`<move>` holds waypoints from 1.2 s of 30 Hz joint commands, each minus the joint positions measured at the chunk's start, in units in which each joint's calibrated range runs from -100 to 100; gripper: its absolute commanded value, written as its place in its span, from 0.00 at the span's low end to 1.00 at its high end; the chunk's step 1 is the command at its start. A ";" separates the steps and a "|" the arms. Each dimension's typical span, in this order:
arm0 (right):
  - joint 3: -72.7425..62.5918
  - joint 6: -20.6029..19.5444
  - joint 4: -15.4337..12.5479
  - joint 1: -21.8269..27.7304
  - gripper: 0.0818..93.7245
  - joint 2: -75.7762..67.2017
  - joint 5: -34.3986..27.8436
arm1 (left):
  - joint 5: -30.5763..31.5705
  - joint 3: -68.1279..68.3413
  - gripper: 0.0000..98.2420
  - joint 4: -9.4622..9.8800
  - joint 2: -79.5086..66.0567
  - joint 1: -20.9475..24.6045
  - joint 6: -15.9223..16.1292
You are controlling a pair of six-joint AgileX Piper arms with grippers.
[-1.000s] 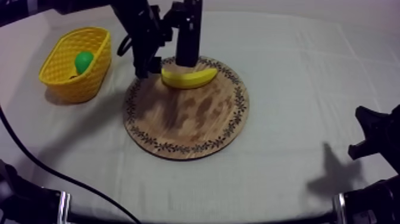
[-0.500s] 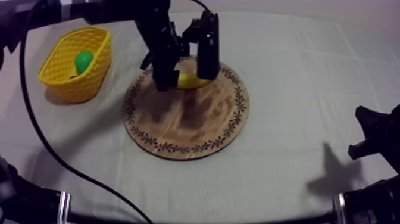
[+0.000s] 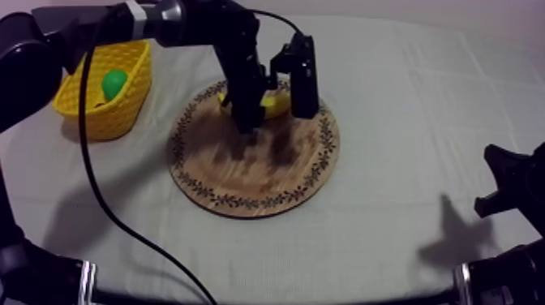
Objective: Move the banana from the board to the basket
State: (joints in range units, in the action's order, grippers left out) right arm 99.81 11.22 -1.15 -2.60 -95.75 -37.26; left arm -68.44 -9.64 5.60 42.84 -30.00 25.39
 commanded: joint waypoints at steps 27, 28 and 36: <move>-0.03 0.00 0.00 0.00 0.00 0.00 0.00 | -0.02 -6.79 0.36 -0.19 6.46 1.12 0.94; -0.03 0.00 0.00 0.00 0.00 0.00 0.00 | -0.01 -6.85 0.36 -0.27 6.29 1.17 0.88; -0.03 -0.01 0.00 0.00 0.00 0.00 0.00 | 0.00 -5.65 0.36 -1.29 2.24 2.26 0.69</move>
State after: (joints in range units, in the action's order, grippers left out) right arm 99.81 11.22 -1.15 -2.60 -95.75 -37.20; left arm -68.38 -15.49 4.52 46.28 -27.88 25.97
